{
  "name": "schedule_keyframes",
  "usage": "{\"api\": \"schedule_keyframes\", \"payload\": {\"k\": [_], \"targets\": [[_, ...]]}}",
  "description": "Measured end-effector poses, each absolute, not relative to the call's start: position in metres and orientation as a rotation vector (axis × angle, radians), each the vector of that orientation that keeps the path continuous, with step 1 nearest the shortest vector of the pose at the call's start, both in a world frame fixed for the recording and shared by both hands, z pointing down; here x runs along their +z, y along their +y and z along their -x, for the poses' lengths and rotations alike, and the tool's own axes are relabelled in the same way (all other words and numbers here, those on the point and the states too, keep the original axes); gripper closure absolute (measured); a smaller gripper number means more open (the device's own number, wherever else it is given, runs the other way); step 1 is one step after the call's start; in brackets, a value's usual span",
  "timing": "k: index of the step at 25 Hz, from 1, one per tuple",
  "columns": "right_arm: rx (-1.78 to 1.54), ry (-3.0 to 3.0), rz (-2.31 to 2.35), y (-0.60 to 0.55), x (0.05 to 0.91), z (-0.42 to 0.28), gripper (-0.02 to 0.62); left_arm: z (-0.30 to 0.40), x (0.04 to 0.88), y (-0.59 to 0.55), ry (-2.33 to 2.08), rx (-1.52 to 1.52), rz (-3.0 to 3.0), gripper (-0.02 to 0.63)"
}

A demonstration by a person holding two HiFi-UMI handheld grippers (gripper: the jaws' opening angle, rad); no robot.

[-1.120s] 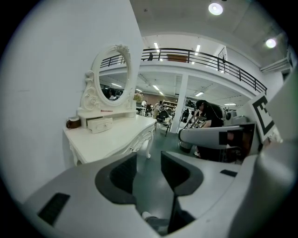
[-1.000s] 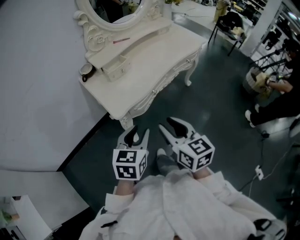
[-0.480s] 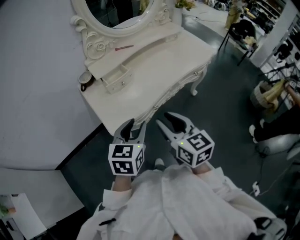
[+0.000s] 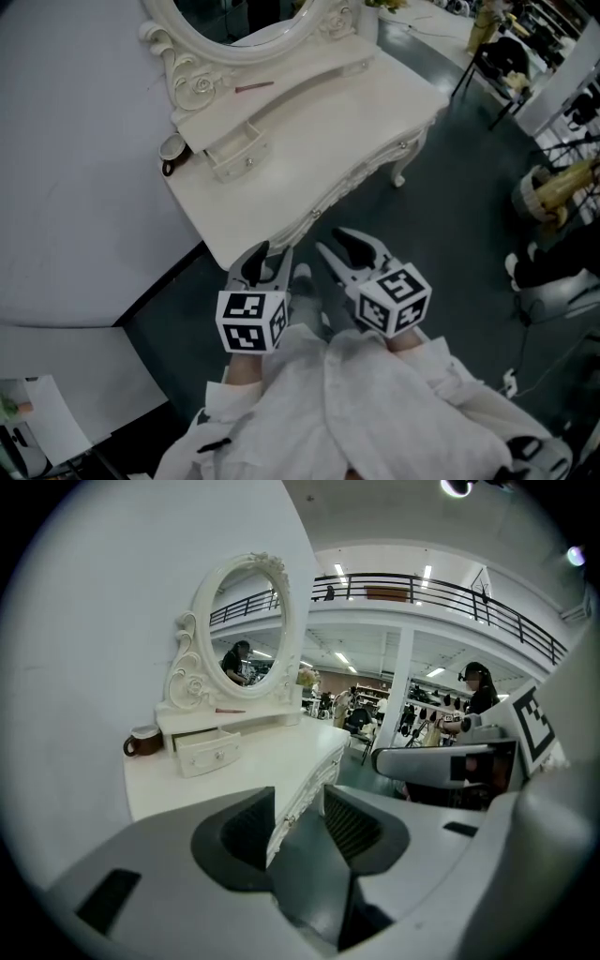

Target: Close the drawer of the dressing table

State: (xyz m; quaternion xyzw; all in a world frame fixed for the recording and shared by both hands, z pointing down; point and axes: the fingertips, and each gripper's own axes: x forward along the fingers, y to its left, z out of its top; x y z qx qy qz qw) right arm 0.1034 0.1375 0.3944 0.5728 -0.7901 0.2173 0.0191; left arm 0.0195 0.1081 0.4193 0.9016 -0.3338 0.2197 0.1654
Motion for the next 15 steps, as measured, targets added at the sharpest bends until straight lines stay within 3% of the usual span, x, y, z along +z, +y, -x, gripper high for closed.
{"api": "schedule_keyframes", "payload": {"k": [15], "targets": [[0.734,-2.401,-1.75,0.091,0.41,-0.129,0.459,-0.04,0.434,0.054,-0.96,0.617,-2.523,0.462]]}}
